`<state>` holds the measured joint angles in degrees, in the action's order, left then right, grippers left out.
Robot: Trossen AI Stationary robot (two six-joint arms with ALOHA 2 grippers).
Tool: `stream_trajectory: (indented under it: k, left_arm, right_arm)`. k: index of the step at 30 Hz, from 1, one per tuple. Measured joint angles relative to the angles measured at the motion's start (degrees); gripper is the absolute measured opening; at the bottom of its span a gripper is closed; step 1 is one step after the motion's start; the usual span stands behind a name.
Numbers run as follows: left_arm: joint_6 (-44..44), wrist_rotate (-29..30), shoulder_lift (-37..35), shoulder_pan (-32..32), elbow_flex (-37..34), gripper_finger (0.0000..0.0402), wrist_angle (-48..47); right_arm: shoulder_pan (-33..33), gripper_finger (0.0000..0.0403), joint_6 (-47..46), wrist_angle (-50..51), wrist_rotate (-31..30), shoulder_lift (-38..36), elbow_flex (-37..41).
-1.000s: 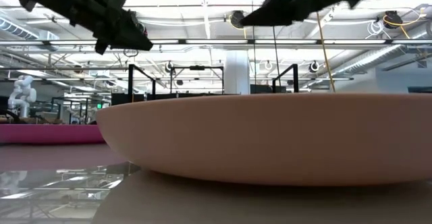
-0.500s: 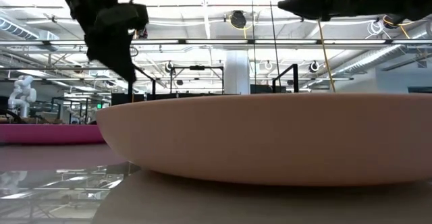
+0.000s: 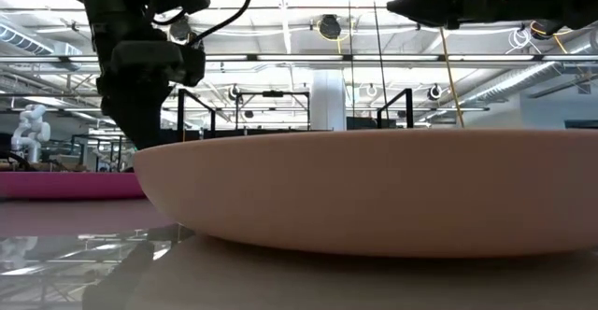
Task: Place and stack plates onto a shelf
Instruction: Stack the pink plate on the black plate
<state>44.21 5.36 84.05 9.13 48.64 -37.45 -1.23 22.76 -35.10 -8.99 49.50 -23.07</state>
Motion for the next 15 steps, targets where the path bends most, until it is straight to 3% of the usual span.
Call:
stream_trajectory:
  k: [7, 15]
  left_arm:
    - [1.2, -0.9, 0.0, 0.0, 0.0, 0.0077, 0.0]
    - [1.6, -0.5, 0.0, 0.0, 0.0, 0.0167, 0.0]
  right_arm:
    - [0.0, 0.0082, 0.0, 0.2, 0.0, 0.0, 0.0]
    - [0.0, 0.0082, -0.2, 0.8, 0.0, 0.0, 0.0]
